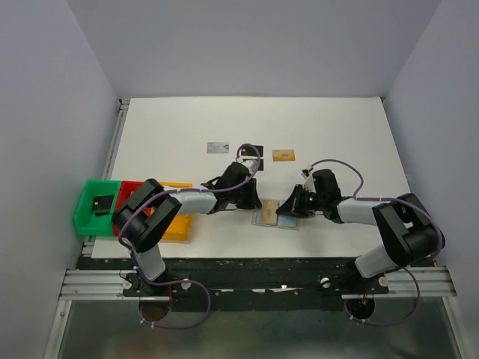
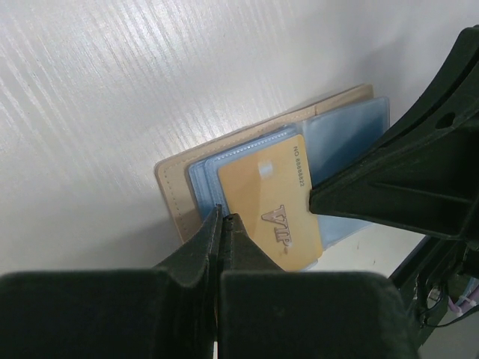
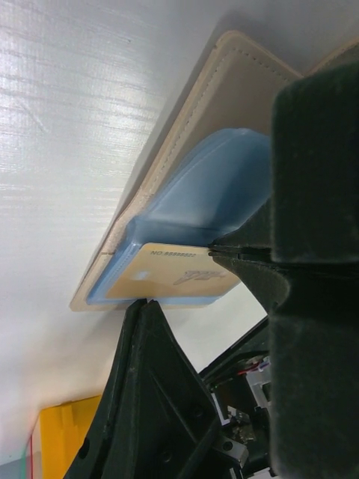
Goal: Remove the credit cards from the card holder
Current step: Remove the credit card from the card holder.
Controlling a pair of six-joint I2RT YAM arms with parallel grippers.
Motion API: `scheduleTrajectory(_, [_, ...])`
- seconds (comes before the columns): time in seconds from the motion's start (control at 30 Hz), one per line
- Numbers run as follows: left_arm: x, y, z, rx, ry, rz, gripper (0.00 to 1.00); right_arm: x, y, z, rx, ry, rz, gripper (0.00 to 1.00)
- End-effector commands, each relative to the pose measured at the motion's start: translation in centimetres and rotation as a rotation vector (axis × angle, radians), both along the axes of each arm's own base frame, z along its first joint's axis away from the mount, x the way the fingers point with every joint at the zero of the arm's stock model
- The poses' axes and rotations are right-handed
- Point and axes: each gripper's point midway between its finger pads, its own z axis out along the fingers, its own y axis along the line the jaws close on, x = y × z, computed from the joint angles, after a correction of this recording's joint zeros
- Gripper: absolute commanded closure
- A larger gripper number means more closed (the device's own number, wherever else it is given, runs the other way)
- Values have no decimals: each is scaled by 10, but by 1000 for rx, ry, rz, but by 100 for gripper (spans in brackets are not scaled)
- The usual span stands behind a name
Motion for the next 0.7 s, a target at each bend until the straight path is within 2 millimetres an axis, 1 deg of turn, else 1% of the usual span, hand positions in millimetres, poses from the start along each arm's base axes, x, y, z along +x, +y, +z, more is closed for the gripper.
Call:
scheduleTrajectory(0.0, [1,-8,1,-1,5,-22,100,3,-2,5,-24,-14,-4,100])
scheduleTrajectory(0.23, [-2,-7,-10,15,25,-22,100,4,0,12,0,-20,-5,99])
scheduleTrajectory(0.27, [-3,-8,-10,16,27,-24,100,4,1,13,7,-17,-6,93])
scheduleTrajectory(0.33, [-3,-7,-12,23,27,-19,100,5,4,15,27,-17,-7,84])
scheduleTrajectory(0.47, [-5,-3,-15,38,31,-2,100,5,7,16,50,-5,-8,72])
scheduleTrajectory(0.53, [-6,-1,-18,51,30,4,100,4,8,14,58,2,-8,70])
scheduleTrajectory(0.67, [-9,1,-20,64,29,9,100,3,11,12,90,19,-12,70])
